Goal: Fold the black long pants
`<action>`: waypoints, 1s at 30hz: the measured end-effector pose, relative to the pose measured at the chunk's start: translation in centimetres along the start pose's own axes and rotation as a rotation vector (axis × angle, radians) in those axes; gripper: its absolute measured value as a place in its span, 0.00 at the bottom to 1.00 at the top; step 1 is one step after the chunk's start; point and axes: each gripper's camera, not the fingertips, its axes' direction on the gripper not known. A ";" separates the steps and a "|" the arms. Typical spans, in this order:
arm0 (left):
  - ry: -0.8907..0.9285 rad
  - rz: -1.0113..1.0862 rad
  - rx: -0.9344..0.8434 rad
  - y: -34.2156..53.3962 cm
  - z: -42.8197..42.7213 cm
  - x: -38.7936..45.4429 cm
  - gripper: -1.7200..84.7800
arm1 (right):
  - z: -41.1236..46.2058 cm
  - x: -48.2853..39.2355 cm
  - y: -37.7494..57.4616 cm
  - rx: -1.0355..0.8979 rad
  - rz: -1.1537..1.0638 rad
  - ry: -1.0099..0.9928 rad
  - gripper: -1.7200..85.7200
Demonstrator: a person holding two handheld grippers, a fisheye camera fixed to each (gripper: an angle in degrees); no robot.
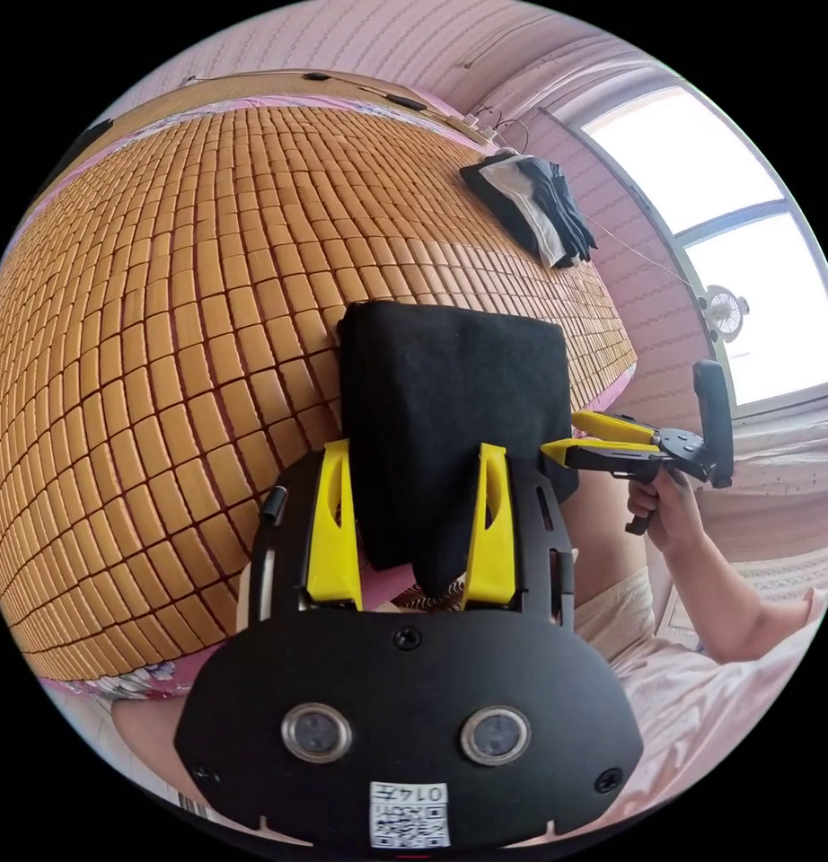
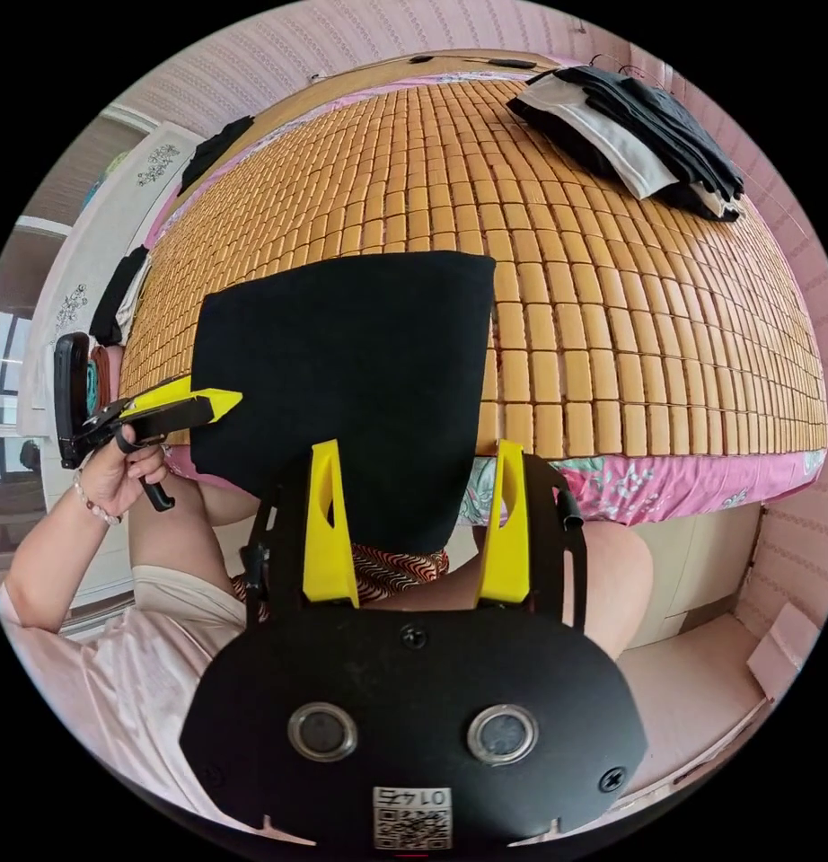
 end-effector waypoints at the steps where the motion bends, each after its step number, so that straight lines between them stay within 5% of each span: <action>1: -0.002 0.005 0.003 0.0 0.0 -0.1 0.24 | 0.1 0.5 -0.1 -0.009 0.009 -0.057 0.28; 13: 0.036 0.102 -0.005 0.6 -0.9 -1.8 0.17 | -2.0 -2.2 -0.1 0.016 -0.086 -0.014 0.25; 24: -0.026 0.179 0.081 5.6 -4.4 -1.6 0.09 | -5.0 -7.4 1.3 0.082 -0.159 0.072 0.09; 30: -0.020 0.064 0.185 10.5 -6.9 -3.5 0.08 | -10.1 -16.2 2.9 0.204 -0.446 0.298 0.08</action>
